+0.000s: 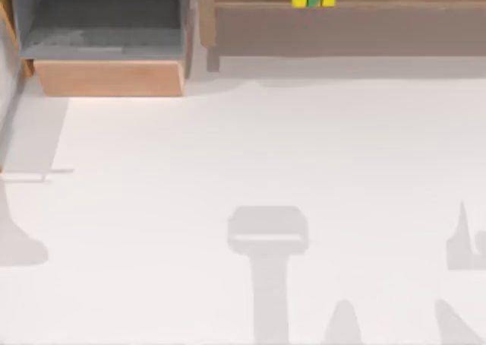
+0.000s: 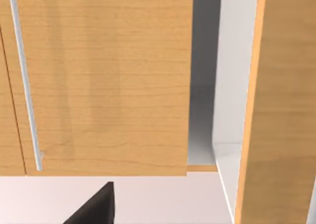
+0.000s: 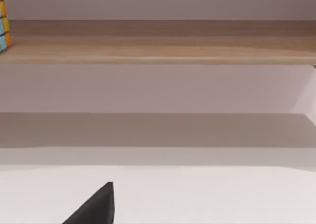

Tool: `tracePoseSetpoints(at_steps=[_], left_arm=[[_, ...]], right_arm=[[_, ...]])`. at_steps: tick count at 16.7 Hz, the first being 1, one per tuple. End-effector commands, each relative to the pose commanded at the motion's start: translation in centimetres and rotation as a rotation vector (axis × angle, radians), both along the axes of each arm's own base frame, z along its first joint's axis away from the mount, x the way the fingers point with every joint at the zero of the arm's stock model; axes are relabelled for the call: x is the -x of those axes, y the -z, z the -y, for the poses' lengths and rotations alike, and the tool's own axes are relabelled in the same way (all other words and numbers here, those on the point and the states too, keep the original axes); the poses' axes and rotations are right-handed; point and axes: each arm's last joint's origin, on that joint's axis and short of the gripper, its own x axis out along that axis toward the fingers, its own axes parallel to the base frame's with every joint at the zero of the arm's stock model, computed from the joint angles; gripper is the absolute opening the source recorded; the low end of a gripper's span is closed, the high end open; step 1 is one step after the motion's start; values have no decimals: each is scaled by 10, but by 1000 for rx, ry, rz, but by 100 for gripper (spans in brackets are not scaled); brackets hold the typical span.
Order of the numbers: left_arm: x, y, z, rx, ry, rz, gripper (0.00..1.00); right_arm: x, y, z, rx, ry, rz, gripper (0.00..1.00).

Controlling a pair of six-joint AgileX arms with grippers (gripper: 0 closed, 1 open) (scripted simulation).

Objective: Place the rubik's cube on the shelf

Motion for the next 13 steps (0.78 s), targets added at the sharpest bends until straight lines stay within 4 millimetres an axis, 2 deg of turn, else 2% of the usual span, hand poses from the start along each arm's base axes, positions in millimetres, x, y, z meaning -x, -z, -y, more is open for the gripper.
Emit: tracePoseSetpoints(at_steps=[2,13], left_arm=[[0,0,0,0,0,0,100],[0,0,0,0,0,0,17]], right_arm=[[0,0,0,0,0,0,100],[0,0,0,0,0,0,100]])
